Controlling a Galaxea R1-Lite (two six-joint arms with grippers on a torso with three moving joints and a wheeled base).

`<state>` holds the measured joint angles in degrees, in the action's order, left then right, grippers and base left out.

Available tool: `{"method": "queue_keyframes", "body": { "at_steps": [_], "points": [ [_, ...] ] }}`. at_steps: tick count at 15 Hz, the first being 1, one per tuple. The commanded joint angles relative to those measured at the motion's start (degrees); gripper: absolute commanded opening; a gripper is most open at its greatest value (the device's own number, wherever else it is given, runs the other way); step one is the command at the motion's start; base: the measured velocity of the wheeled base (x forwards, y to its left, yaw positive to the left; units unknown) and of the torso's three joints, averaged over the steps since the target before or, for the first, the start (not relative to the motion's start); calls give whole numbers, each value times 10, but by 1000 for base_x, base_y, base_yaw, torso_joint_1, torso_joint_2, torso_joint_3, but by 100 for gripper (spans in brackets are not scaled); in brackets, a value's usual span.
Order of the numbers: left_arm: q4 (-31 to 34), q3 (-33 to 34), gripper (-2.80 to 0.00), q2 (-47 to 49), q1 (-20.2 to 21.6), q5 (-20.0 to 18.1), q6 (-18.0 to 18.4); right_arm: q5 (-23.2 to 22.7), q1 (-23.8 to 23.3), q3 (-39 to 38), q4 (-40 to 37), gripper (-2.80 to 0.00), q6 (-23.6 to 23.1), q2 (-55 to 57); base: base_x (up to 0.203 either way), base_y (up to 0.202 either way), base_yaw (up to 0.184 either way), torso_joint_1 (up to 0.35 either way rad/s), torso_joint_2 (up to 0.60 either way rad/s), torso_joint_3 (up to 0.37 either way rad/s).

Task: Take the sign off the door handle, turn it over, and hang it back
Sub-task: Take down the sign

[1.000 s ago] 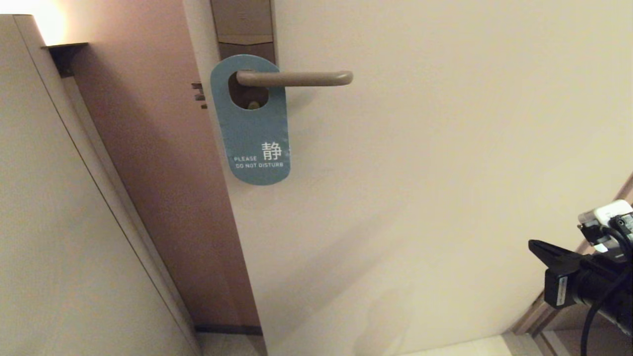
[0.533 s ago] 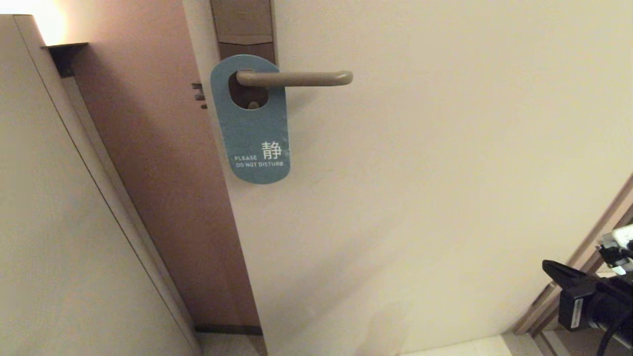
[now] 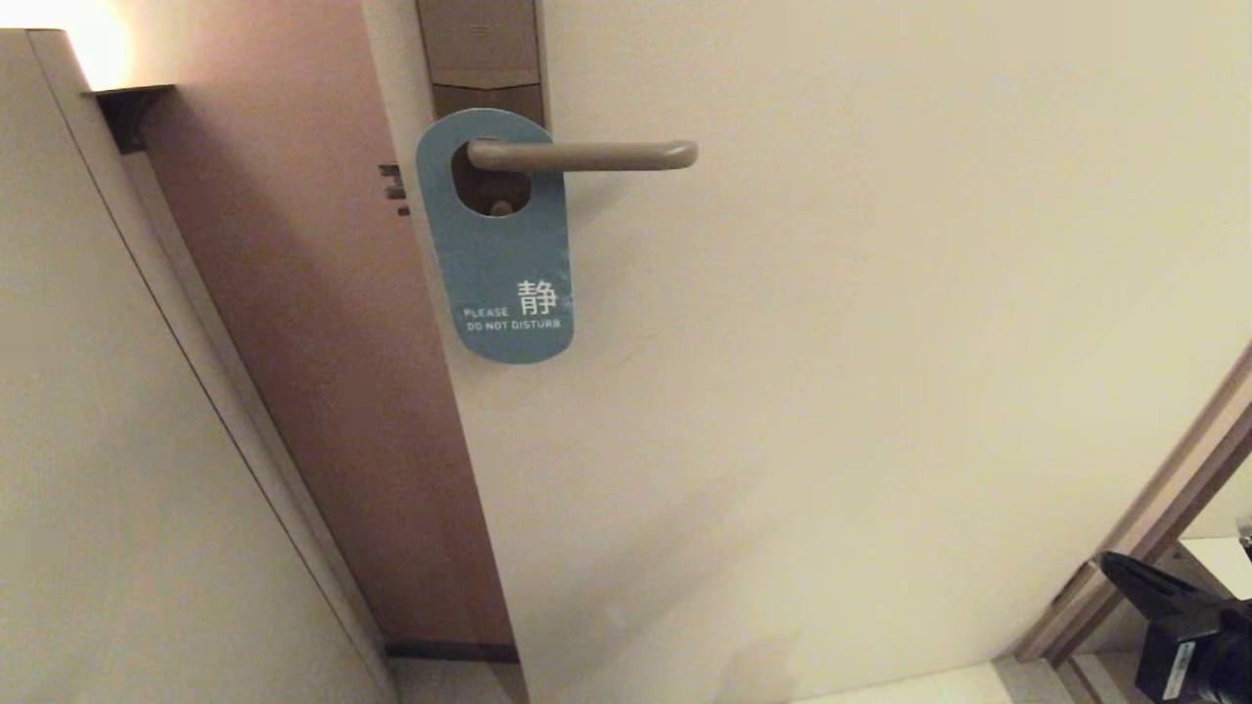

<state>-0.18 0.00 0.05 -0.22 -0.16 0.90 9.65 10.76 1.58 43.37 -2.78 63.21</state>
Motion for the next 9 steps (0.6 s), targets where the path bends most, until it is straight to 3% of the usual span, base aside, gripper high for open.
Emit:
{"method": "queue_keyframes", "body": {
  "at_steps": [1,5,9],
  "points": [
    [0,0,-280,0,0,0,0,-6,0,-8,2,-280,1,-22,0,0,0,0,0,0],
    [0,0,-280,0,0,0,0,-13,0,-16,-6,-280,2,-72,0,0,0,0,0,0],
    [-1,0,-280,0,0,0,0,-25,-6,-16,-83,-280,2,-160,0,0,0,0,0,0]
  ]
}}
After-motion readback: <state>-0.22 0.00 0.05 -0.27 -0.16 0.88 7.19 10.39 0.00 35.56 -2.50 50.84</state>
